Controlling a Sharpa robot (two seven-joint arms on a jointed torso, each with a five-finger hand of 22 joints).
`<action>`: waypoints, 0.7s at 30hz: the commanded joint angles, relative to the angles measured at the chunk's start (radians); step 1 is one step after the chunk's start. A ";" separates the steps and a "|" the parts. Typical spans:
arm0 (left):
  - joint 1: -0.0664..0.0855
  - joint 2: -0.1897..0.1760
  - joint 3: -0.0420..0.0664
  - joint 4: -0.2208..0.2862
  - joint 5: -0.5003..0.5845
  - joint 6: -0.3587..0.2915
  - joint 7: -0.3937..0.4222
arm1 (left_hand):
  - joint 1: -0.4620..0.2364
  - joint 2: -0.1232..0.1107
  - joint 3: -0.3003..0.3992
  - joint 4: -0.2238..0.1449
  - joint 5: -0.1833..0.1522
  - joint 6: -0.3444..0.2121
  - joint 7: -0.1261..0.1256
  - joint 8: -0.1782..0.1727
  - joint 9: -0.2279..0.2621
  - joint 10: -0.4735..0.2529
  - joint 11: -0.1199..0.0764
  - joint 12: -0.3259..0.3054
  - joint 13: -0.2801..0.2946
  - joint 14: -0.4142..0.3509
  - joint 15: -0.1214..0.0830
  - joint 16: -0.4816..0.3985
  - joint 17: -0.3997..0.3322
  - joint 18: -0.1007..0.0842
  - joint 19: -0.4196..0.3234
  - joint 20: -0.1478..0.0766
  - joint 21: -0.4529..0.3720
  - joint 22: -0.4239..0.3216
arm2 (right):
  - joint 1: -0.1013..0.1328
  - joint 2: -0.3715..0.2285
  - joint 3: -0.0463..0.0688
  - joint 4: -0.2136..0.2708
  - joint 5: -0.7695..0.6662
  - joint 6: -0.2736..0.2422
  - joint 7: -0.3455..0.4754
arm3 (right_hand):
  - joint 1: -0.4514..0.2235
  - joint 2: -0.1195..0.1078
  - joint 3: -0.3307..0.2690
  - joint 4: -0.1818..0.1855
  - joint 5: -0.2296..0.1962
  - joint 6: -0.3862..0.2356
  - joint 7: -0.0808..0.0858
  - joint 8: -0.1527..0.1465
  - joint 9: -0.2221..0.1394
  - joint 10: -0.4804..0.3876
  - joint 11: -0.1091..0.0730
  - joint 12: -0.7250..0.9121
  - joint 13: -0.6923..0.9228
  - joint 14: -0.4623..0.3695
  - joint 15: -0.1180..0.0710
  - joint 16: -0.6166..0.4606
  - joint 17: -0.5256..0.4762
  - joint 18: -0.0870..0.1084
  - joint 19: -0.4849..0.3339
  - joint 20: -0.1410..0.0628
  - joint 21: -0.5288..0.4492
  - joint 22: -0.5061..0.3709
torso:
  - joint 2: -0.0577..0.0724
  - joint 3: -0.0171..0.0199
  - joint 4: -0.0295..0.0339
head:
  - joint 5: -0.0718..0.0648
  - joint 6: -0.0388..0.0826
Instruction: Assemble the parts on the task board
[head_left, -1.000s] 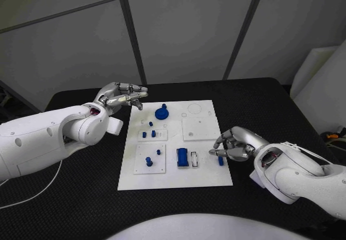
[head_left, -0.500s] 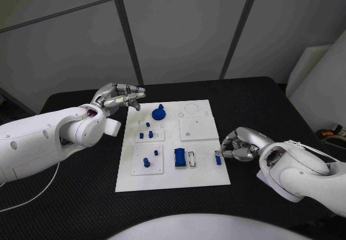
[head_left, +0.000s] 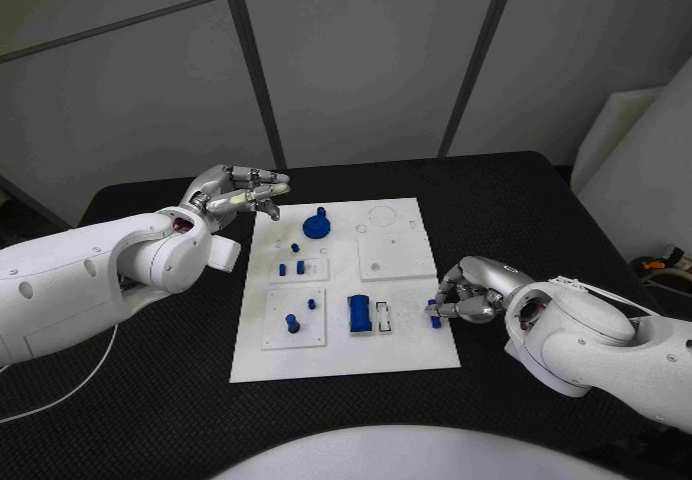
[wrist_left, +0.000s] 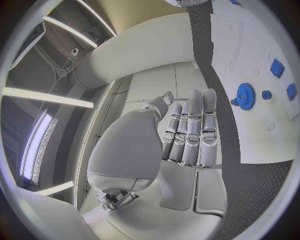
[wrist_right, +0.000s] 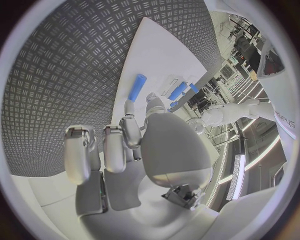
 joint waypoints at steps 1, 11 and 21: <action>0.001 0.001 0.001 0.000 0.003 0.005 0.015 | 0.006 0.007 -0.006 -0.002 -0.001 -0.002 -0.002 0.006 0.000 -0.006 -0.003 0.006 0.002 -0.008 -0.001 -0.003 -0.001 -0.018 0.003 0.001 -0.004 -0.001 | 0.000 0.006 -0.001 -0.004 -0.020 0.045 -0.020 | 0.002 -0.005 0.001 0.006 0.003 0.007 -0.001 -0.003 0.001 0.005 -0.002 -0.001 -0.001 0.065 0.002 -0.001 0.050 -0.007 0.083 0.004 0.002 0.247 | 0.001 0.0001 -0.0003 | 0.000 -0.001; 0.001 0.001 0.001 -0.001 0.003 0.006 0.015 | 0.006 0.007 -0.006 -0.002 -0.001 -0.002 -0.002 0.006 0.000 -0.006 -0.003 0.006 0.002 -0.008 -0.001 -0.003 -0.001 -0.018 0.003 0.001 -0.004 -0.001 | -0.003 0.021 -0.001 -0.014 -0.058 0.096 -0.045 | 0.007 -0.006 0.000 0.005 0.004 0.013 -0.003 -0.003 0.002 0.004 -0.004 -0.002 -0.001 0.065 0.001 -0.001 0.050 -0.007 0.082 0.002 0.001 0.246 | 0.000 -0.0001 -0.0001 | 0.001 -0.005; 0.001 0.001 0.001 -0.002 0.003 0.008 0.014 | 0.006 0.007 -0.006 -0.002 -0.001 -0.002 -0.002 0.006 0.000 -0.006 -0.003 0.006 0.002 -0.008 -0.001 -0.003 -0.001 -0.018 0.003 0.001 -0.004 -0.001 | -0.017 0.046 -0.002 -0.019 -0.097 0.129 -0.058 | 0.033 -0.016 -0.003 -0.006 -0.005 0.020 -0.006 -0.007 0.006 0.003 -0.007 -0.004 -0.001 0.065 -0.002 -0.002 0.049 -0.007 0.082 -0.001 0.000 0.245 | 0.000 -0.0006 0.0002 | 0.001 -0.007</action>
